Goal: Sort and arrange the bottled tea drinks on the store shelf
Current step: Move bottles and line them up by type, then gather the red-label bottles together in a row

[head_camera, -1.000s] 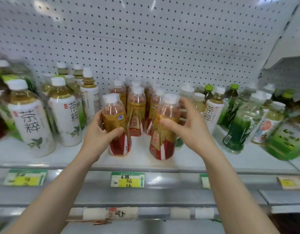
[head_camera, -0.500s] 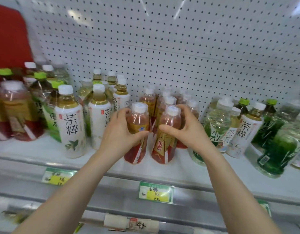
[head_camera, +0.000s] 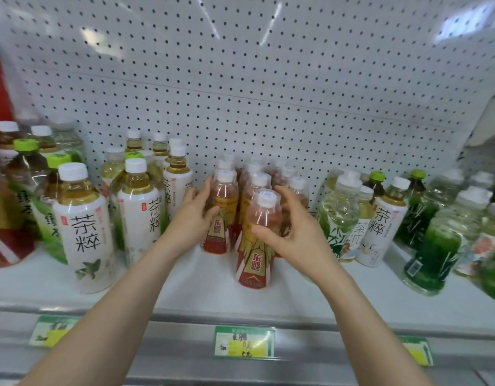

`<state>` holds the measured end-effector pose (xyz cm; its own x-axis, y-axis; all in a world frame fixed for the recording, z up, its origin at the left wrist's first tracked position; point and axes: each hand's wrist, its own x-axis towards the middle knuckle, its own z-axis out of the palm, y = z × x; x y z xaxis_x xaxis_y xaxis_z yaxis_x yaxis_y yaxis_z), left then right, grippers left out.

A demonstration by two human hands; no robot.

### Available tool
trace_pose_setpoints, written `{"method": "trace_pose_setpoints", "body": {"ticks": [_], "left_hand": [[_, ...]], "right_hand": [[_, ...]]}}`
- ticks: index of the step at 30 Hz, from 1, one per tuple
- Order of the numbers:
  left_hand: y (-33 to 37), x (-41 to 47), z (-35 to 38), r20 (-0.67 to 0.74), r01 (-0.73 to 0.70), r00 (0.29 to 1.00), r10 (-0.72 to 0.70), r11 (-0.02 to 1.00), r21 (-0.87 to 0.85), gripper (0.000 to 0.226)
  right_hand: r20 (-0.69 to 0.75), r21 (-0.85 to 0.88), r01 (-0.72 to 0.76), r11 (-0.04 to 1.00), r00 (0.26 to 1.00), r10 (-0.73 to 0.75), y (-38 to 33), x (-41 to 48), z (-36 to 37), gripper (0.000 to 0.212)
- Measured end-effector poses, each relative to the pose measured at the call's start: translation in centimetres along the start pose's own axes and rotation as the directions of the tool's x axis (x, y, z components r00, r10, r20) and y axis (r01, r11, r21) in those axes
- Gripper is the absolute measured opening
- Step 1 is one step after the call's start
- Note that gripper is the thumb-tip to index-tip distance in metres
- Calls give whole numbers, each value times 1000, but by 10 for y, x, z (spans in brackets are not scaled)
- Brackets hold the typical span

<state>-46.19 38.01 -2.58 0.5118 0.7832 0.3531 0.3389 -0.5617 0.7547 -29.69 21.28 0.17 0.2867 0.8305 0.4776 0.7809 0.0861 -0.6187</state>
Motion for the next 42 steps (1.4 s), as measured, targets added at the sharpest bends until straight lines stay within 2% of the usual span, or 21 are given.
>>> {"method": "trace_pose_setpoints", "body": {"ticks": [3, 7, 10, 13, 15, 17, 19, 22, 25, 35, 38, 40, 42], "left_hand": [[-5, 5, 3, -55, -31, 998, 31, 1000, 2, 69], [-4, 8, 6, -87, -43, 995, 48, 998, 49, 69], [-7, -5, 6, -122, -88, 989, 87, 996, -3, 60], [-8, -27, 8, -191, -131, 975, 111, 987, -96, 50], [-7, -41, 10, -163, -140, 981, 108, 970, -200, 53], [-7, -51, 13, -103, -164, 985, 141, 948, -273, 59], [-7, -55, 16, -72, -157, 987, 144, 963, -221, 63], [-8, -54, 22, -108, -93, 991, 83, 991, -93, 76], [-7, -52, 24, -126, -79, 990, 68, 993, -91, 78], [-4, -54, 22, -105, -55, 993, 48, 996, -66, 75], [-2, -61, 26, -216, -91, 972, 97, 995, 38, 83], [6, -67, 31, -337, -154, 919, 204, 974, 168, 87], [23, -72, 40, -408, -268, 846, 344, 935, 232, 82]], "right_hand": [[-51, -27, 1, 1000, 999, -2, 1, 1, 2, 73], [-8, 36, -8, 999, 1000, 9, -1, 7, 10, 67], [-4, 20, 7, 1000, 1000, -7, -3, 14, 23, 69], [-60, -24, 45, 999, 997, -46, -8, 19, 40, 71], [-82, -46, 65, 997, 994, -69, -12, 23, 49, 68], [-75, -61, 89, 994, 993, -93, -13, 26, 50, 56], [-148, -85, 88, 992, 984, -100, -9, 30, 45, 47], [-292, -280, 8, 960, 952, -93, 0, 42, 32, 51], [-206, -432, -50, 901, 977, -44, 2, 58, 30, 59], [-170, -475, -10, 880, 982, -81, 0, 55, 30, 54], [-292, -462, 71, 884, 929, -227, 0, 26, 21, 48], [-444, -432, 98, 897, 842, -306, 10, 2, 10, 39], [-583, -414, 72, 907, 745, -325, 27, -20, -10, 31]]}}
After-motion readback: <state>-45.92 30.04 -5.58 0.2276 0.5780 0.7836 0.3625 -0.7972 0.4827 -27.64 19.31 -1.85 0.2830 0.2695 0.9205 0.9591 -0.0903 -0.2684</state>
